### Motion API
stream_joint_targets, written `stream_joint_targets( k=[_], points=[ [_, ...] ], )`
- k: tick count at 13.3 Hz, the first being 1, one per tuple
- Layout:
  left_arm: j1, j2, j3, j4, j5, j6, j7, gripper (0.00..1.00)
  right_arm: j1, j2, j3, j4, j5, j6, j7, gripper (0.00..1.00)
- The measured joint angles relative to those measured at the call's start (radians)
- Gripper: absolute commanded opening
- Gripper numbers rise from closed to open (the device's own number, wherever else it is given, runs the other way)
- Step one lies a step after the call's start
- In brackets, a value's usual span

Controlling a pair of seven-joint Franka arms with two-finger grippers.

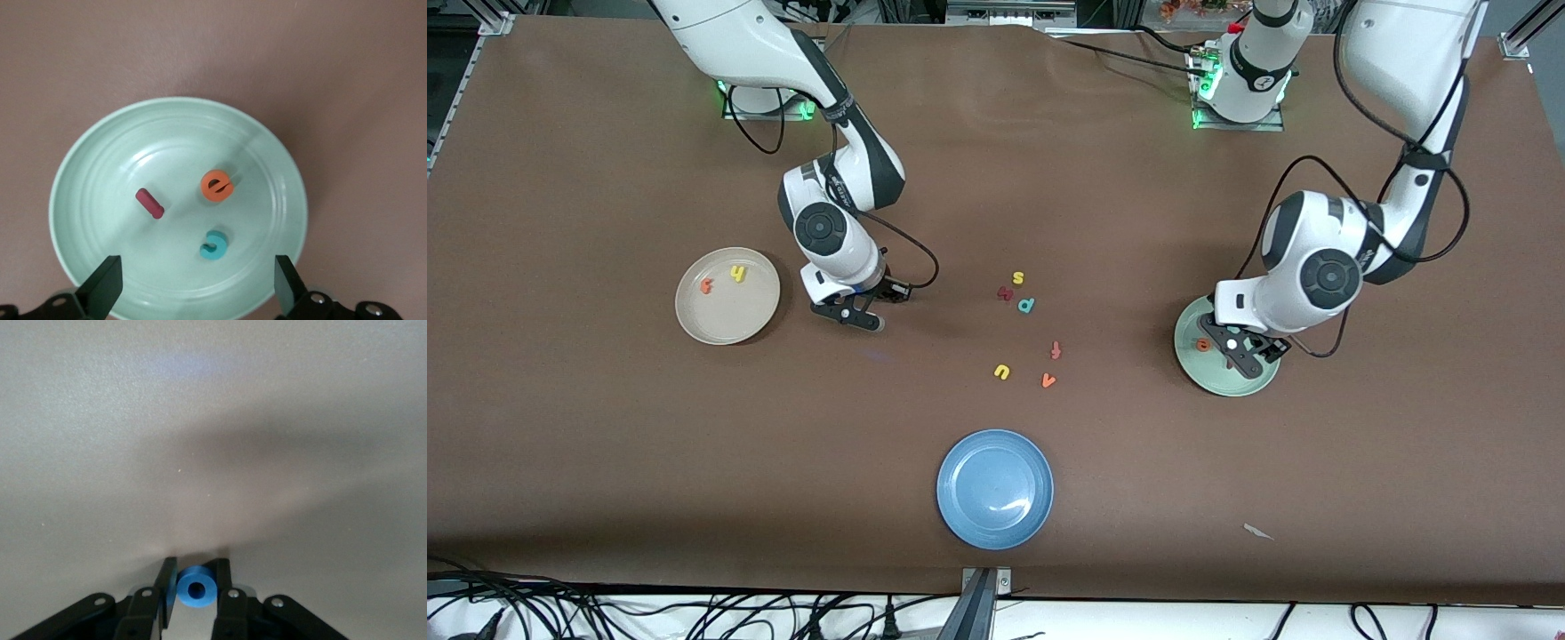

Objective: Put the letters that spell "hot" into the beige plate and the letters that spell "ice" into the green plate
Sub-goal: 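Drop the teal c on the green plate while the right gripper grasps, then drop the blue o on the white plate while the left gripper withdraws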

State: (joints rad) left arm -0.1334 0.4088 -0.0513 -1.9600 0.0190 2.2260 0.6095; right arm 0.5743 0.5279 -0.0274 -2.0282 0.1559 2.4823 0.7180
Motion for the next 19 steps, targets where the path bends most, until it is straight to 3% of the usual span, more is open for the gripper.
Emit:
stream_joint_targets(
  k=[3, 6, 8, 10, 12, 16, 19],
  points=[
    [-0.020, -0.060, 0.013, 0.068, -0.040, -0.142, -0.103, 1.00, 0.001, -0.030, -0.036, 0.073, -0.001, -0.198, -0.003, 0.19],
    [-0.046, -0.156, 0.045, 0.126, -0.040, -0.255, -0.252, 1.00, -0.001, -0.082, -0.161, 0.186, -0.002, -0.465, -0.125, 0.19],
    [-0.065, -0.207, 0.053, 0.191, -0.040, -0.386, -0.370, 1.00, -0.005, -0.094, -0.263, 0.201, -0.003, -0.542, -0.288, 0.19],
    [-0.092, -0.231, 0.052, 0.286, -0.040, -0.517, -0.481, 1.00, -0.013, -0.085, -0.355, 0.192, -0.003, -0.560, -0.466, 0.19],
    [-0.102, -0.251, 0.059, 0.355, -0.040, -0.588, -0.527, 1.00, -0.048, -0.060, -0.403, 0.173, -0.002, -0.551, -0.617, 0.19],
    [-0.092, -0.348, 0.140, 0.372, -0.040, -0.616, -0.530, 1.00, -0.113, 0.022, -0.405, 0.143, -0.001, -0.454, -0.766, 0.19],
    [-0.074, -0.380, 0.143, 0.365, -0.040, -0.621, -0.530, 1.00, -0.122, 0.054, -0.404, 0.124, 0.036, -0.426, -0.816, 0.20]
  ],
)
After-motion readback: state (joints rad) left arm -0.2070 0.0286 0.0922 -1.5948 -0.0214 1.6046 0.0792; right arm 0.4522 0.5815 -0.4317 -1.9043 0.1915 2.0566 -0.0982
